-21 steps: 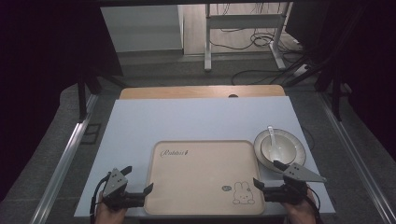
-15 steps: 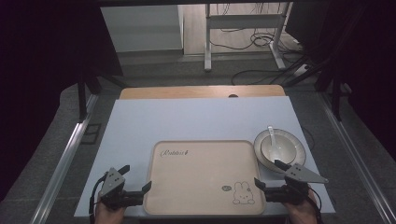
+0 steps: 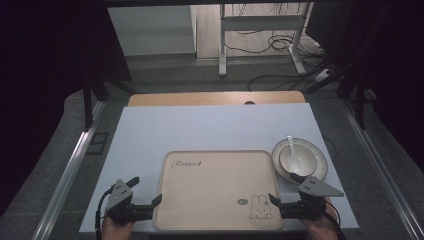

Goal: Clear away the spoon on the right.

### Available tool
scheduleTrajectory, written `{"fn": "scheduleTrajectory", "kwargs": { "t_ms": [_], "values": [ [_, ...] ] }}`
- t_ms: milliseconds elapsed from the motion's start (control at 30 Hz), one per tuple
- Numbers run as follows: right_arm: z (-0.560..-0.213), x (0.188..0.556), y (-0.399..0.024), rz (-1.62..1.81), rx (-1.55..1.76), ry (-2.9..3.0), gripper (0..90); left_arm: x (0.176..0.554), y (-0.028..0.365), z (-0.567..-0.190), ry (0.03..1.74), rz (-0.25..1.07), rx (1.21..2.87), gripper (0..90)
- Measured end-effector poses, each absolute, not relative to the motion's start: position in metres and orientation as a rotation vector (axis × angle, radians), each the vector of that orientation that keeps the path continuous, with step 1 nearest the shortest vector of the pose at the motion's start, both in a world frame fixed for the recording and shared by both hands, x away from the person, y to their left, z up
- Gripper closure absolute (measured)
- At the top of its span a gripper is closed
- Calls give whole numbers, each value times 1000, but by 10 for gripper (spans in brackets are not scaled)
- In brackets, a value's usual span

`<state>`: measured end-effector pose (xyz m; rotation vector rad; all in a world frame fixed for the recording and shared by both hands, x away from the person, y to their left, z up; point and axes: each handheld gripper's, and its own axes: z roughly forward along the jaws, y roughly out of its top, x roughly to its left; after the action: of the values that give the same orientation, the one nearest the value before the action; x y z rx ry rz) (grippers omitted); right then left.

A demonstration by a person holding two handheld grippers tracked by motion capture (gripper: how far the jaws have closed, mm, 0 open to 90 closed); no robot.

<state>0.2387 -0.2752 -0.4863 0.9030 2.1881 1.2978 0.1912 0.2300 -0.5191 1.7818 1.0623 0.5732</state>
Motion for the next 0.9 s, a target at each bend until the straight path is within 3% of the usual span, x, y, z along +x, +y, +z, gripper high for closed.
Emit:
{"fn": "scheduleTrajectory", "kwargs": {
  "t_ms": [900],
  "values": [
    [-470,247,-281,1307,987,2140,0,191,227,-518,1048,591,1795,21]
  ]
}}
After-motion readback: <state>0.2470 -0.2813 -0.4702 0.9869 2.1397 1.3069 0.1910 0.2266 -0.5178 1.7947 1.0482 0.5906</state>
